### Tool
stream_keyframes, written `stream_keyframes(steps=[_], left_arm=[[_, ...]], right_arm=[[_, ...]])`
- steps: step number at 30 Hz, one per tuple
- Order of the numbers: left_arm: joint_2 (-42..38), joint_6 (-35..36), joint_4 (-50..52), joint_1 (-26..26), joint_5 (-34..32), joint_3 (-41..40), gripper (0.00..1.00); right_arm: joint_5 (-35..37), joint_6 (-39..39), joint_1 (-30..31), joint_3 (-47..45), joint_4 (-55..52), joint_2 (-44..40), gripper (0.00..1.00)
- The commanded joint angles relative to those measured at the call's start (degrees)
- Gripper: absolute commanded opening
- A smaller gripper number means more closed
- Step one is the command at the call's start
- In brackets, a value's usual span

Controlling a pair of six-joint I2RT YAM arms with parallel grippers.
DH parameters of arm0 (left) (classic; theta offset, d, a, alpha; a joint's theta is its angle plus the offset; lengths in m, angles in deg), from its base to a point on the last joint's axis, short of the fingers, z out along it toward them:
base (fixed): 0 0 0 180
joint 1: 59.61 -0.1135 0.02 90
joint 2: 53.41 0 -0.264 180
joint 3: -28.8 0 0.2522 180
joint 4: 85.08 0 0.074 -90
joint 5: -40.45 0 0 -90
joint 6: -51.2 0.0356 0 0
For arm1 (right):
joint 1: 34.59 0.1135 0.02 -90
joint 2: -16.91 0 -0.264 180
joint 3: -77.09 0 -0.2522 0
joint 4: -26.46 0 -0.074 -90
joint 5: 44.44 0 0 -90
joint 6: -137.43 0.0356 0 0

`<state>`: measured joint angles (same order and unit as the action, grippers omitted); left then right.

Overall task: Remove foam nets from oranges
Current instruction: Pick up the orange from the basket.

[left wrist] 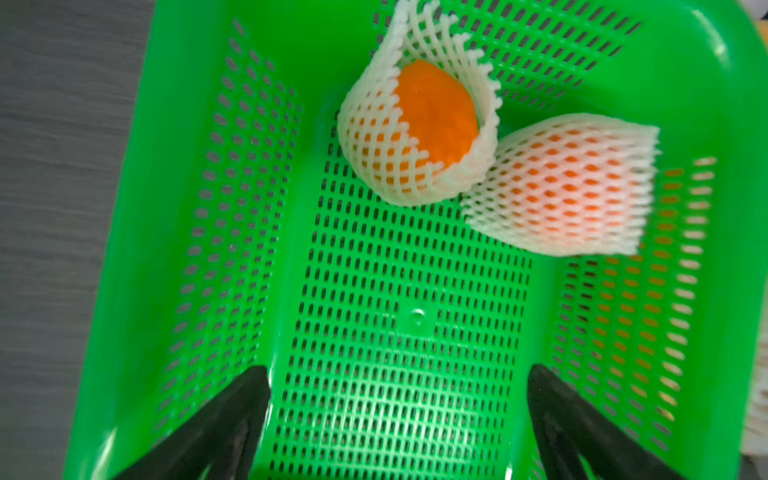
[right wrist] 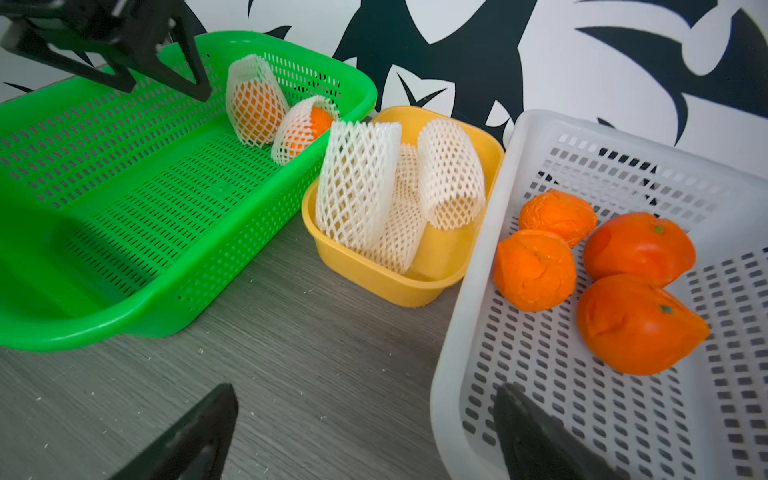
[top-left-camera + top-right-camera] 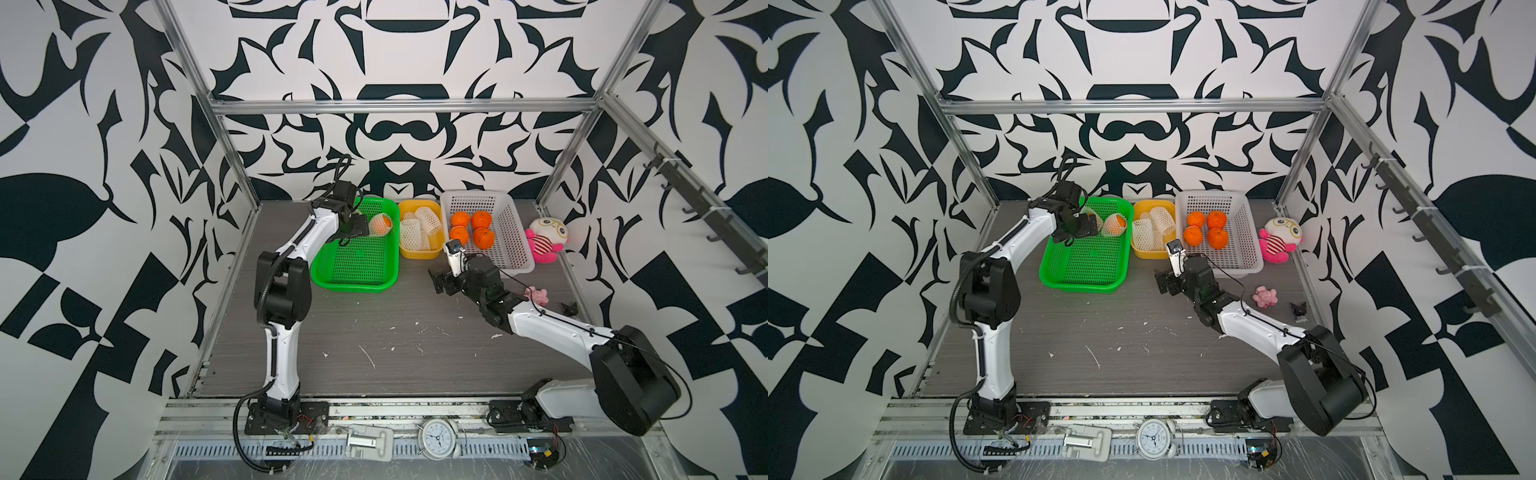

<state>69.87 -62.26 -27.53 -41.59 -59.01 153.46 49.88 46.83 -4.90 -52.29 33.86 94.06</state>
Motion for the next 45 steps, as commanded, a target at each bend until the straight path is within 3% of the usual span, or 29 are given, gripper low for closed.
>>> stream_keyframes(steps=[1,15,30,39,45], left_arm=[[3.37,2.47,0.98,0.13,-2.87,5.79,0.99],[14.29,6.59,-5.04,0.44,-5.20,16.85,1.00],[20.99,8.87,-8.16,0.30,-9.68,22.07,0.99],[25.80,8.39,-7.88,0.05,-8.78,26.43,0.99],[24.92,8.34,-8.93,-0.09,-9.27,24.02,1.00]], right_arm=[[1.67,3.72,0.86,-0.97,4.57,-2.64,0.99],[-1.21,4.01,1.86,2.88,4.82,2.52,0.99],[-4.47,2.00,2.04,8.93,2.73,6.80,0.99],[-6.34,3.19,2.32,12.28,1.61,8.46,0.99],[-6.32,3.06,2.46,12.67,0.67,8.37,0.99]])
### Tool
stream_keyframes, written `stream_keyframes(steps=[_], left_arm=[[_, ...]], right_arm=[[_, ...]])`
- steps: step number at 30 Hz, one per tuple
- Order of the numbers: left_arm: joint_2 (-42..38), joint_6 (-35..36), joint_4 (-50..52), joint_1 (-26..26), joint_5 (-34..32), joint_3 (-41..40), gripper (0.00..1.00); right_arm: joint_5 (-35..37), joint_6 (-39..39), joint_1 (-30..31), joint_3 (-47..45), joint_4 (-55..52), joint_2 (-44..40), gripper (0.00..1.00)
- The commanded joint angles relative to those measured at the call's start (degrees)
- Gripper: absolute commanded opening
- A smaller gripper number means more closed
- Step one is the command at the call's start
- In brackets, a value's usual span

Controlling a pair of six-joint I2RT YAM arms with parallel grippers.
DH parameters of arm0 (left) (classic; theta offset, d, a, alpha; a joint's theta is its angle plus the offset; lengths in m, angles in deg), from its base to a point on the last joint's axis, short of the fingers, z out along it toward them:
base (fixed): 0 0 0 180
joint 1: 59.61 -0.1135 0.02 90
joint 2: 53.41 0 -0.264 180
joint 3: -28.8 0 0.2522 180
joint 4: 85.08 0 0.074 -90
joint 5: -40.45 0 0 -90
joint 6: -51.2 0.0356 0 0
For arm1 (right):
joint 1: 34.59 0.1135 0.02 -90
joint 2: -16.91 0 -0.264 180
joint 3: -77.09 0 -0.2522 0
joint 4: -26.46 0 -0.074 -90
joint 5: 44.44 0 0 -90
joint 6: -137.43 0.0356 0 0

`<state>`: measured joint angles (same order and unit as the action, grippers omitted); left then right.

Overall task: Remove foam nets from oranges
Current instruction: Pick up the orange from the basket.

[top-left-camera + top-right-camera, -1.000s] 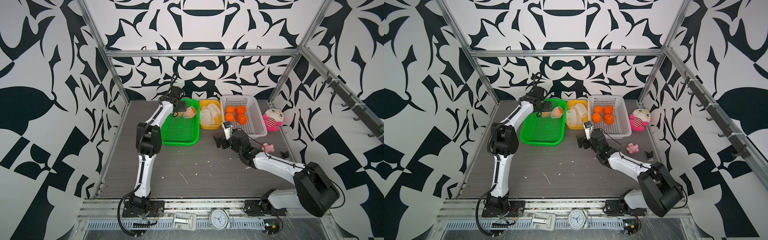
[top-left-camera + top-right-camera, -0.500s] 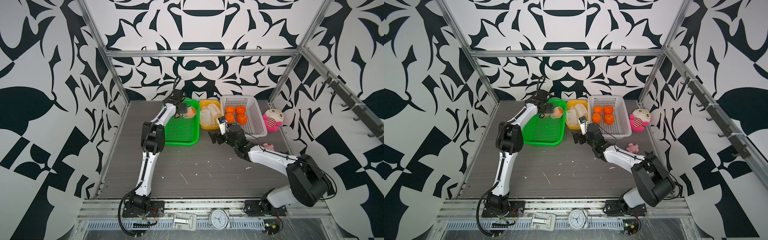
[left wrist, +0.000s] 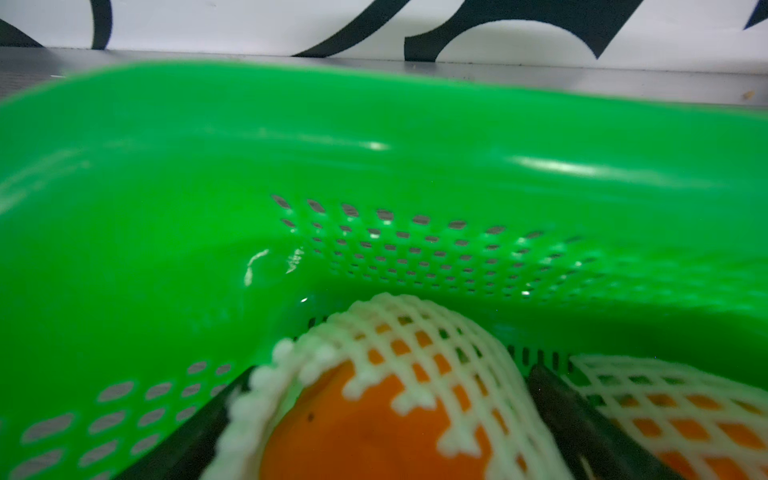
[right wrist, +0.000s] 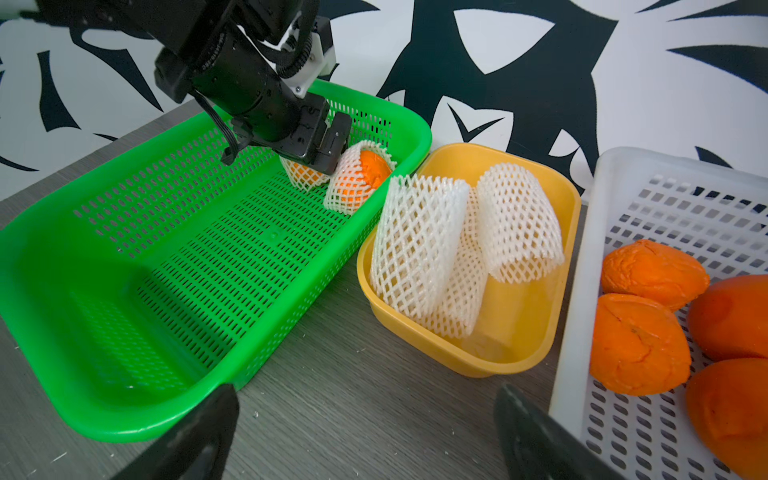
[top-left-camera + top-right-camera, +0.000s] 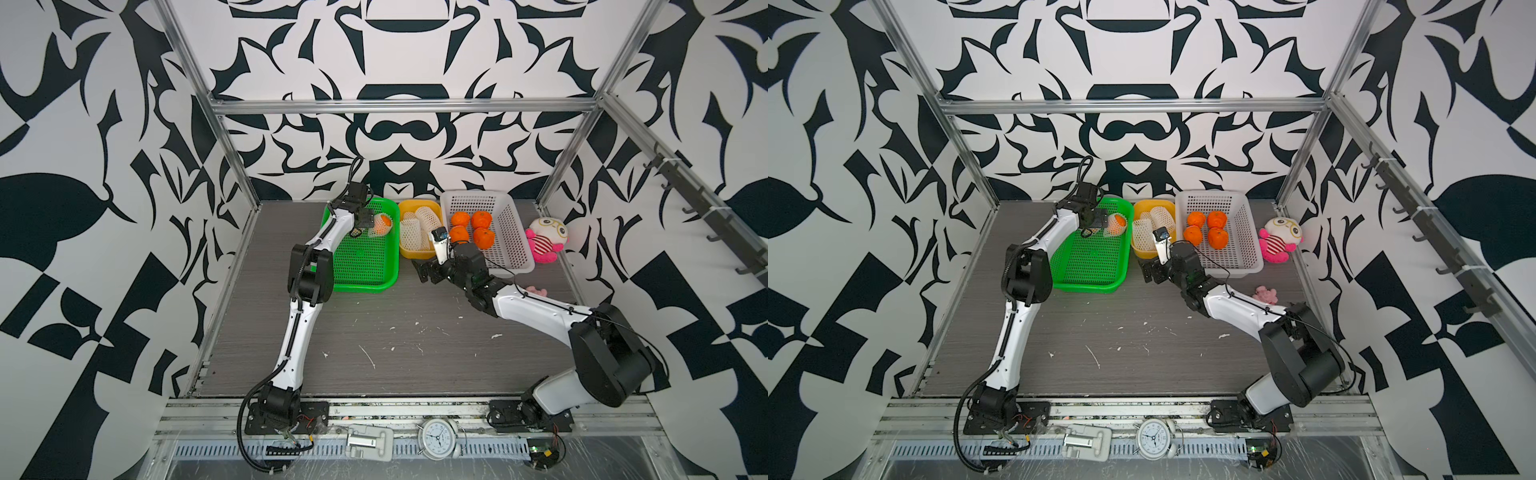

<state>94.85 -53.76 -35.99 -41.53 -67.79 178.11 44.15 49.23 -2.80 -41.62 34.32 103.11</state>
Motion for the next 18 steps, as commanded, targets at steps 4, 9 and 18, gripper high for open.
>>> stream_keyframes(steps=[4,9,18], left_arm=[[-1.24,-0.16,-1.04,-0.26,-0.63,-2.67,0.96],[-2.78,-0.16,-1.81,-0.52,-0.88,-5.77,0.92],[-6.00,-0.09,-2.06,-0.52,-1.48,-8.52,0.86]], right_arm=[[-0.52,0.77,0.44,2.14,-0.01,-0.35,0.98],[-0.65,0.95,0.53,2.59,-0.61,-0.50,0.98],[-0.70,0.91,0.64,2.91,-1.28,-1.46,0.97]])
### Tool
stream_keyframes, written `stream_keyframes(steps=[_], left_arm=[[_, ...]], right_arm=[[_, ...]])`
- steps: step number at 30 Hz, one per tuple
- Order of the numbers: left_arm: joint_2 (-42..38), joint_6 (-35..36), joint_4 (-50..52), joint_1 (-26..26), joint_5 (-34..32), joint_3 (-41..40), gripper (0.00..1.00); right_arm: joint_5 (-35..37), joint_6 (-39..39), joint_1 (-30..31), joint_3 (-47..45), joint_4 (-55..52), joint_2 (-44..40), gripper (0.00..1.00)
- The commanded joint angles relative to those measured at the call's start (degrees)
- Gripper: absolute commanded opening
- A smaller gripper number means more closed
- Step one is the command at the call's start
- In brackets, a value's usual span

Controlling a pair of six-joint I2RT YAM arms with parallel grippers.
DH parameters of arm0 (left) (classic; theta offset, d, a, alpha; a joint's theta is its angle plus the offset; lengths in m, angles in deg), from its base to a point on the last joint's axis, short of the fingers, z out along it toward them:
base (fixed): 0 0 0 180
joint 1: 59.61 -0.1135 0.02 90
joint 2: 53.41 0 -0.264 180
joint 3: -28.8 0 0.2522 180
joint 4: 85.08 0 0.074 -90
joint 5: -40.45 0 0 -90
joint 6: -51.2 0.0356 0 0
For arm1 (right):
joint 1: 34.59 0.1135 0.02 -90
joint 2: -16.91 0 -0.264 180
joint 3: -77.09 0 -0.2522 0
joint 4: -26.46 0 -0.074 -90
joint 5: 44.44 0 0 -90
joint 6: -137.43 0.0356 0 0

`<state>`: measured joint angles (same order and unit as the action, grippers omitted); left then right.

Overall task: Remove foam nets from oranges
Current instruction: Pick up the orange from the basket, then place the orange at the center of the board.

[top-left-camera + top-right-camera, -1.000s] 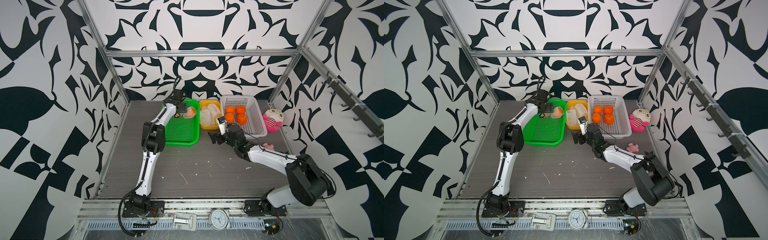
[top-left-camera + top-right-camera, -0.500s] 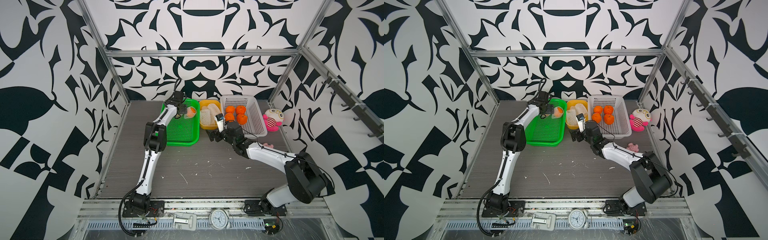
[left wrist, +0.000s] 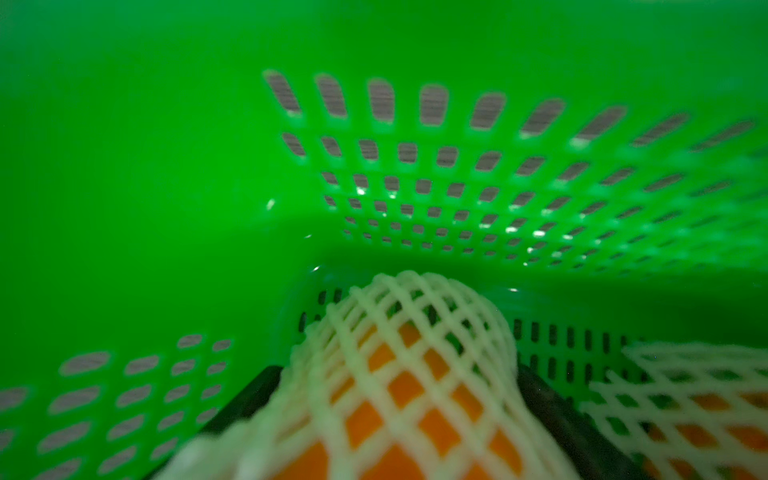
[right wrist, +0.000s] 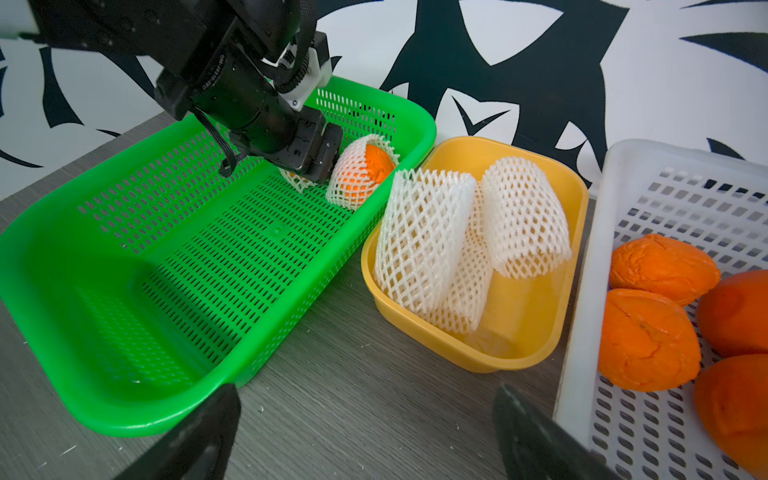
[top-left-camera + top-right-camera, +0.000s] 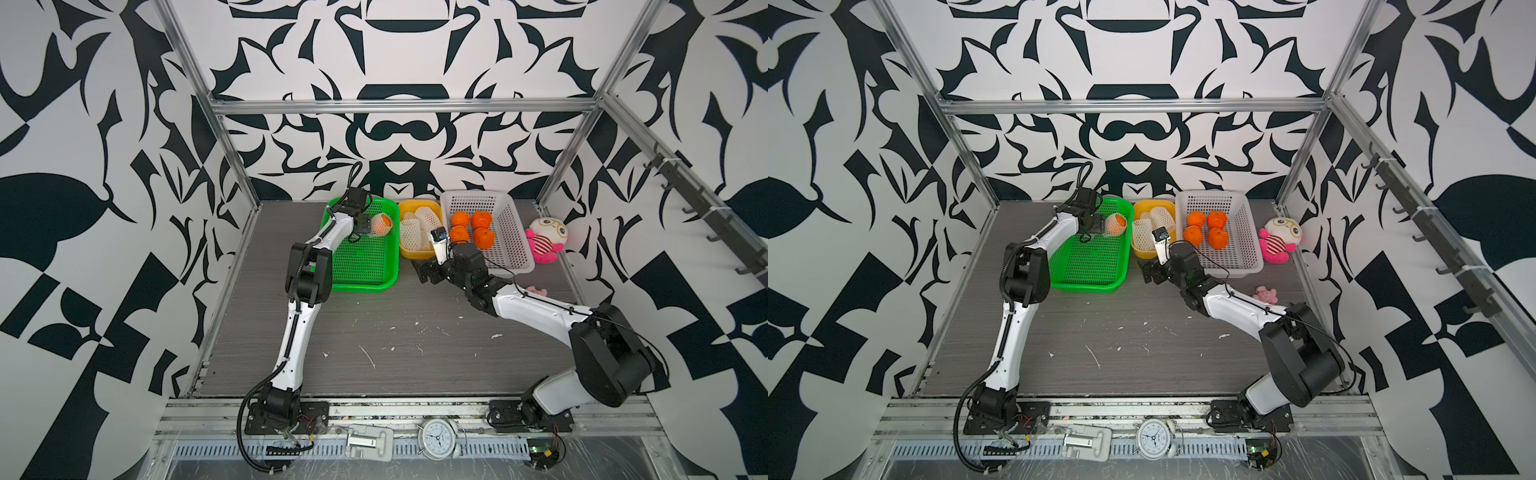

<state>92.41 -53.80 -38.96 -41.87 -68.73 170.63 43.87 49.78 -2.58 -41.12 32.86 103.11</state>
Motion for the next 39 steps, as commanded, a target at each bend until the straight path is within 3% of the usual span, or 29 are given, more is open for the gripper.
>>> stream_keyframes(steps=[1,9,19,31,39], left_arm=[[-3.84,0.03,0.97,-0.16,-0.60,-1.23,0.86],[-4.85,0.71,2.95,-0.16,-0.47,-0.03,0.73],[-11.41,-0.30,4.70,1.17,-0.93,-5.60,0.72],[-31.78,-4.86,5.95,7.77,-0.33,-27.05,0.70],[-48.35,-6.62,10.62,14.52,1.22,-42.34,0.69]], right_arm=[[-0.37,0.23,0.44,2.42,0.14,-1.58,0.97],[-0.67,-0.04,0.81,2.43,-0.56,-2.90,0.97],[-1.38,-0.87,1.95,1.06,-0.74,-5.19,0.97],[-2.91,-3.09,8.67,-4.76,-4.76,-11.69,0.96],[-0.16,-8.66,9.79,-12.56,-7.54,-21.64,0.94]])
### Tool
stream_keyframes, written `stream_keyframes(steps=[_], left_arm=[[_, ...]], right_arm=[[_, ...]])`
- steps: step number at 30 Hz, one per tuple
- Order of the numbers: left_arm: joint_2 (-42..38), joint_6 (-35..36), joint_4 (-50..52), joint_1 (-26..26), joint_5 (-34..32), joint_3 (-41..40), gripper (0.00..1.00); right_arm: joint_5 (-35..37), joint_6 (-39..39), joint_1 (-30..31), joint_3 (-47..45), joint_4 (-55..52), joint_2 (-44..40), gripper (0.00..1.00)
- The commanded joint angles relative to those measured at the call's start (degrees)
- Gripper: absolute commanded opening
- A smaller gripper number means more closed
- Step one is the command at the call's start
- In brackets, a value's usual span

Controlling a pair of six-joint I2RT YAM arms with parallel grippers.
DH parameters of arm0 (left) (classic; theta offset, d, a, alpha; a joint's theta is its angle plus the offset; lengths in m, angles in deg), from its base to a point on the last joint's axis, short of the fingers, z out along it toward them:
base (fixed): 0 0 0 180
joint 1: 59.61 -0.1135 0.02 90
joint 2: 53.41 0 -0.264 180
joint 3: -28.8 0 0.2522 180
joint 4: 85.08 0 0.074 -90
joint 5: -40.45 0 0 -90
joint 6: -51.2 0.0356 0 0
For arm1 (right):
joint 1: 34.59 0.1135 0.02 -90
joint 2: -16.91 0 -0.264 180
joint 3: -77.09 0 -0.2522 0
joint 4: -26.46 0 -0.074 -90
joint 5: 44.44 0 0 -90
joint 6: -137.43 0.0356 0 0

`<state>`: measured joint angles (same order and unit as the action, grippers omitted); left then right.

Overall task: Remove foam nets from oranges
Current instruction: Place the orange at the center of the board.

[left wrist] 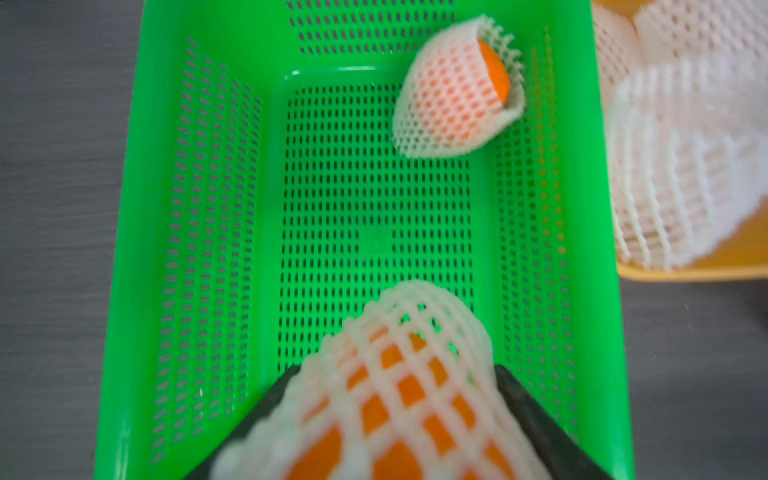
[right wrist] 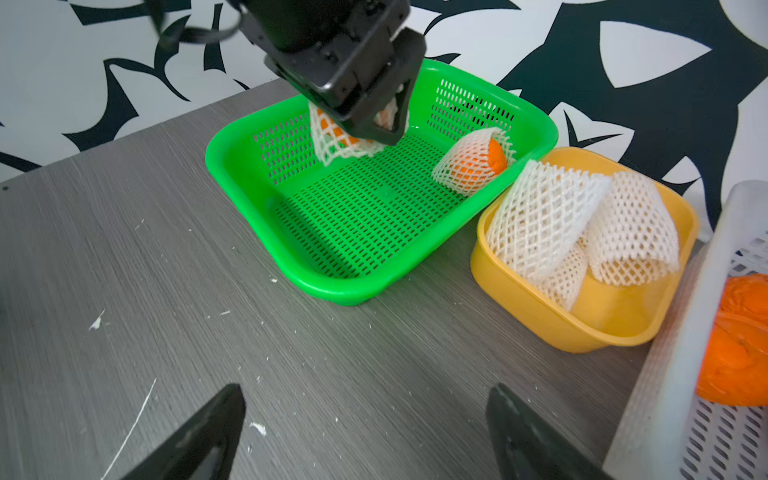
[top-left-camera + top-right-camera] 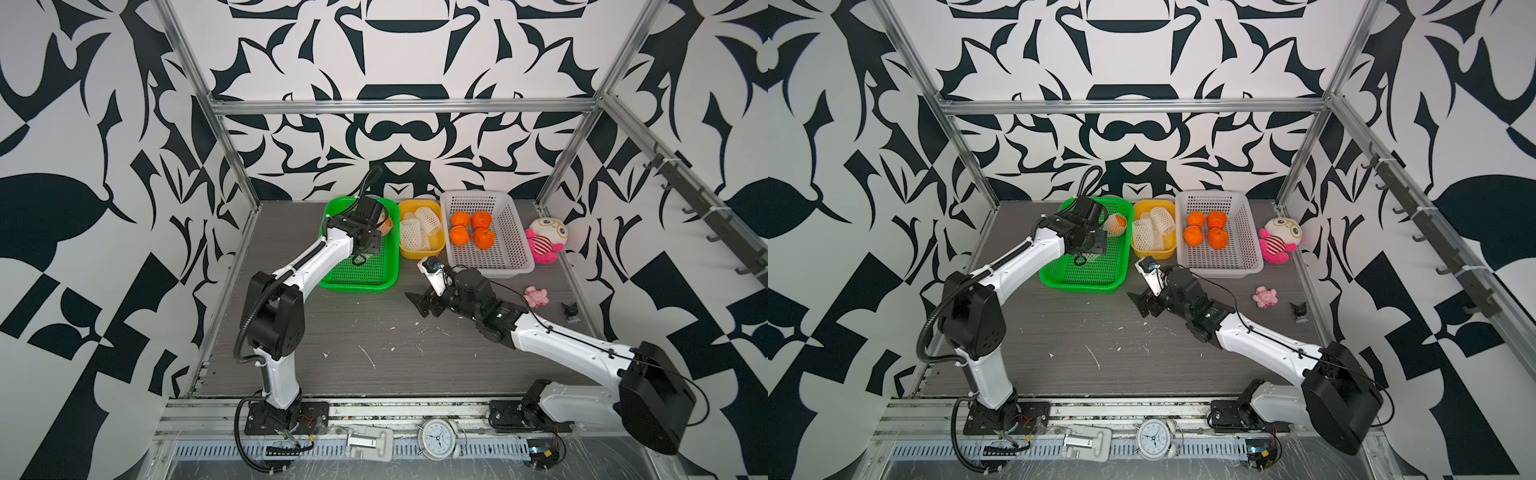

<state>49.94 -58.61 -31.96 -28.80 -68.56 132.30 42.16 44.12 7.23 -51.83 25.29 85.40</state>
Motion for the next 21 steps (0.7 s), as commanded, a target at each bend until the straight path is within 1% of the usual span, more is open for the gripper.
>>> stream_keyframes(steps=[1,2,5,7,9,13,16,17,18,21], left_arm=[[-7.92,-2.20,3.61,2.24,1.43,-5.90,0.69],[-10.19,-3.22,3.46,3.08,2.13,-7.94,0.69],[-15.45,-6.93,1.35,5.89,7.63,-14.56,0.68],[-17.64,-8.11,1.04,9.53,6.23,-16.97,0.68],[-19.20,-9.68,2.79,12.36,5.19,-18.77,0.68],[-22.26,-12.09,0.37,17.14,7.62,-24.75,0.68],[-23.96,-12.98,-0.71,20.75,7.27,-29.87,0.68],[-24.64,-13.51,-1.86,21.74,7.10,-32.33,0.67],[-25.37,-13.48,-3.72,22.51,8.25,-34.96,0.68],[-26.53,-13.33,-9.09,25.70,8.65,-40.35,0.68]], right_arm=[[1.64,-3.43,-0.01,-2.85,0.27,-4.97,0.93],[1.88,-4.14,0.01,-3.93,0.40,-5.95,0.93],[3.04,-5.94,0.01,-7.54,2.19,-6.47,0.93],[2.76,-5.69,0.10,-8.96,3.18,-6.29,0.93],[2.36,-4.79,0.32,-9.71,3.99,-5.83,0.91],[2.08,-4.77,0.80,-9.72,3.34,-4.77,0.90],[2.43,-4.72,1.13,-10.40,2.45,-5.57,0.89],[2.64,-4.60,1.16,-10.68,1.86,-6.03,0.89],[2.93,-4.66,1.16,-10.88,1.14,-6.39,0.89],[3.57,-6.18,1.15,-10.89,-1.51,-7.01,0.89]])
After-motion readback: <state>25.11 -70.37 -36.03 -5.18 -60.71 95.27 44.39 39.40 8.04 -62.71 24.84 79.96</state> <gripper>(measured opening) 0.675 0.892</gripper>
